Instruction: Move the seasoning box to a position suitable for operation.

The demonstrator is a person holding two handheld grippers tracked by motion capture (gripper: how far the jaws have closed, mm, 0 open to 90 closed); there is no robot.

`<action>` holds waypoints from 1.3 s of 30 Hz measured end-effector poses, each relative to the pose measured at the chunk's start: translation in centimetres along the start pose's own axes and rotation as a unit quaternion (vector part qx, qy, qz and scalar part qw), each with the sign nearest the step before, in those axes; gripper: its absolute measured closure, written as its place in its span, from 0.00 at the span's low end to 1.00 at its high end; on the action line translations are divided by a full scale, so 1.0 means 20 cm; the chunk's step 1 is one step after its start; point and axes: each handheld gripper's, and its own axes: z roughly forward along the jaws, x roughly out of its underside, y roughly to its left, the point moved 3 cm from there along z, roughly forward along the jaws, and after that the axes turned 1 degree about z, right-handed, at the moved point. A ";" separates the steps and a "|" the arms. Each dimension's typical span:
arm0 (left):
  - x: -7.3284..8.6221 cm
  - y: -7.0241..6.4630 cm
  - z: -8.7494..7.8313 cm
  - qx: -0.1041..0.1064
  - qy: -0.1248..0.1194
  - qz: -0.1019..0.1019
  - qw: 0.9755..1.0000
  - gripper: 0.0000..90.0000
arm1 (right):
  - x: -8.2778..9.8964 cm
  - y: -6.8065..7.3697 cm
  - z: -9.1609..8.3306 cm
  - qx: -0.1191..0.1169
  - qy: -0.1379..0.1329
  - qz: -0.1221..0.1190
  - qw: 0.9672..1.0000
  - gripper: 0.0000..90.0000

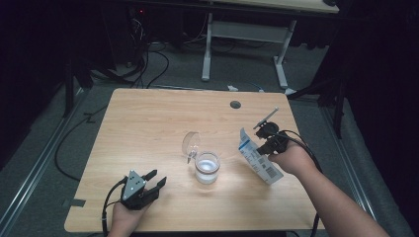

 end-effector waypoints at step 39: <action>0.02 0.15 -0.08 -0.011 0.000 -0.039 0.999 0.58 | 0.20 -0.02 0.01 0.016 -0.285 0.095 0.954 1.00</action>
